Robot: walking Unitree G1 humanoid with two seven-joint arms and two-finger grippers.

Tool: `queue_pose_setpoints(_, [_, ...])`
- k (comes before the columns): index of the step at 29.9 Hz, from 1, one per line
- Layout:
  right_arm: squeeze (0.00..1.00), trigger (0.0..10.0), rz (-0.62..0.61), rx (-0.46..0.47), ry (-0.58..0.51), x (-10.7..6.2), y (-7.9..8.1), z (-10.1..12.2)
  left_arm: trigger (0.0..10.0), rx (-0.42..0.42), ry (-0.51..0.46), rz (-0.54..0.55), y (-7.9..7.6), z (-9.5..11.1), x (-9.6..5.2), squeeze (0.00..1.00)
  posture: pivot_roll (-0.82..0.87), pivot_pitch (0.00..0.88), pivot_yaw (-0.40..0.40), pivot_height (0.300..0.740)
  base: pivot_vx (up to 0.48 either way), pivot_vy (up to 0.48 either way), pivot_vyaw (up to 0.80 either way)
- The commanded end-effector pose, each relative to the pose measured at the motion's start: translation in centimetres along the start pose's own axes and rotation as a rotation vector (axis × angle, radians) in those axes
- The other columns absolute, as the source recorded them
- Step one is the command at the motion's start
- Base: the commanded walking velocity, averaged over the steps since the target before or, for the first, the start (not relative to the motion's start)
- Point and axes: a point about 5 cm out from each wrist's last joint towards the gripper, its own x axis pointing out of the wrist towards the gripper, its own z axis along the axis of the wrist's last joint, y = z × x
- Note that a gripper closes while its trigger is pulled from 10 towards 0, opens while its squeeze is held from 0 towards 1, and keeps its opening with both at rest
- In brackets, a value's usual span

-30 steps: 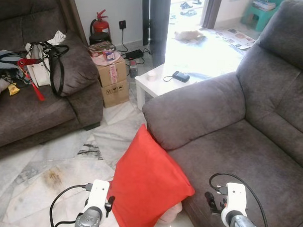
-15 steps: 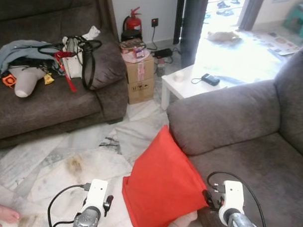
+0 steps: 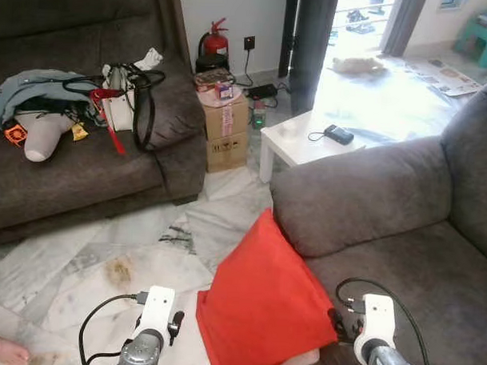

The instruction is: Move the pillow to the sofa from floor

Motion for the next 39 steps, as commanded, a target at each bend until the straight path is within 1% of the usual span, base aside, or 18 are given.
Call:
queue_pose_setpoints(1, [0.00,10.0,0.001,0.005,-0.005,0.0,0.1,0.1,10.0,-0.003,0.019,0.016,0.4,-0.6,-0.2,0.00,-0.12,0.086,0.044,0.740,0.334,0.000,0.00])
queue_pose_setpoints(6, [0.00,10.0,0.001,0.006,-0.008,0.0,0.1,0.1,10.0,0.001,0.007,0.013,0.5,-0.4,-0.2,0.00,-0.12,0.086,0.044,0.740,0.316,0.000,0.00])
queue_pose_setpoints(15, [0.00,10.0,0.006,0.018,-0.032,0.0,0.3,0.2,10.0,0.006,-0.079,0.006,0.4,1.5,0.3,0.00,-0.11,0.087,0.048,0.740,0.000,0.000,0.00])
queue_pose_setpoints(19, [0.00,10.0,-0.006,0.038,-0.057,0.0,0.3,0.3,10.0,0.011,-0.153,0.002,0.4,3.0,0.6,0.00,-0.11,0.089,0.051,0.740,0.000,0.000,0.00])
queue_pose_setpoints(23, [0.00,10.0,-0.020,0.054,-0.088,-0.1,0.3,0.4,10.0,0.012,-0.204,0.010,0.6,4.0,0.6,0.00,-0.11,0.090,0.055,0.740,0.000,0.000,0.00])
queue_pose_setpoints(26, [0.00,10.0,-0.033,0.091,-0.148,-0.2,0.4,0.7,10.0,0.013,-0.309,0.016,0.9,5.6,0.6,0.00,-0.11,0.090,0.064,0.740,0.000,0.000,0.00])
queue_pose_setpoints(28, [0.00,10.0,-0.008,0.099,-0.326,0.7,1.1,5.6,10.0,0.033,-0.399,0.010,0.9,7.0,0.4,0.00,-0.11,0.090,0.069,0.740,0.000,0.000,0.00])
queue_pose_setpoints(29, [0.00,10.0,0.008,0.110,-0.450,0.9,1.6,8.7,10.0,0.045,-0.481,0.009,1.0,8.1,0.1,0.00,-0.11,0.087,0.074,0.740,0.000,0.000,0.00])
queue_pose_setpoints(30, [0.00,10.0,0.009,0.116,-0.479,0.8,1.6,9.2,10.0,0.050,-0.516,0.015,1.1,8.7,0.0,0.00,-0.11,0.086,0.079,0.740,0.000,0.000,0.00])
queue_pose_setpoints(31, [0.00,10.0,0.009,0.119,-0.494,0.8,1.6,9.4,10.0,0.052,-0.537,0.018,1.2,9.0,-0.1,0.00,-0.11,0.086,0.081,0.740,0.000,0.000,0.00])
queue_pose_setpoints(32, [0.00,10.0,0.009,0.119,-0.494,0.8,1.6,9.4,10.0,0.052,-0.537,0.018,1.2,9.0,-0.1,0.00,-0.11,0.086,0.081,0.740,0.000,0.000,0.00])
queue_pose_setpoints(33, [0.00,10.0,0.010,0.117,-0.511,0.7,1.6,9.6,10.0,0.059,-0.568,0.028,1.4,9.4,-0.3,0.00,-0.11,0.083,0.087,0.740,0.000,0.000,0.00])
queue_pose_setpoints(34, [0.00,10.0,0.007,0.111,-0.573,0.2,1.2,10.2,10.0,0.063,-0.655,0.065,2.1,10.8,-0.9,0.00,-0.11,0.078,0.096,0.740,0.000,0.000,0.00])
queue_pose_setpoints(35, [0.00,10.0,0.007,0.111,-0.573,0.2,1.2,10.2,10.0,0.063,-0.655,0.065,2.1,10.8,-0.9,0.00,-0.11,0.078,0.096,0.740,0.000,0.000,0.00])
queue_pose_setpoints(36, [0.00,10.0,0.009,0.107,-0.601,0.0,1.2,10.4,10.0,0.062,-0.689,0.083,2.5,11.3,-1.1,0.00,-0.12,0.074,0.099,0.740,0.000,0.000,0.00])
queue_pose_setpoints(37, [0.00,10.0,0.021,0.100,-0.659,-0.6,1.2,10.9,10.0,0.050,-0.748,0.112,3.2,12.3,-1.7,0.00,-0.12,0.065,0.105,0.740,0.000,0.000,0.00])
queue_pose_setpoints(39, [0.00,10.0,0.031,0.092,-0.710,-1.4,1.3,11.3,10.0,0.044,-0.803,0.124,3.5,13.4,-2.3,0.00,-0.12,0.057,0.109,0.740,0.000,0.000,0.00])
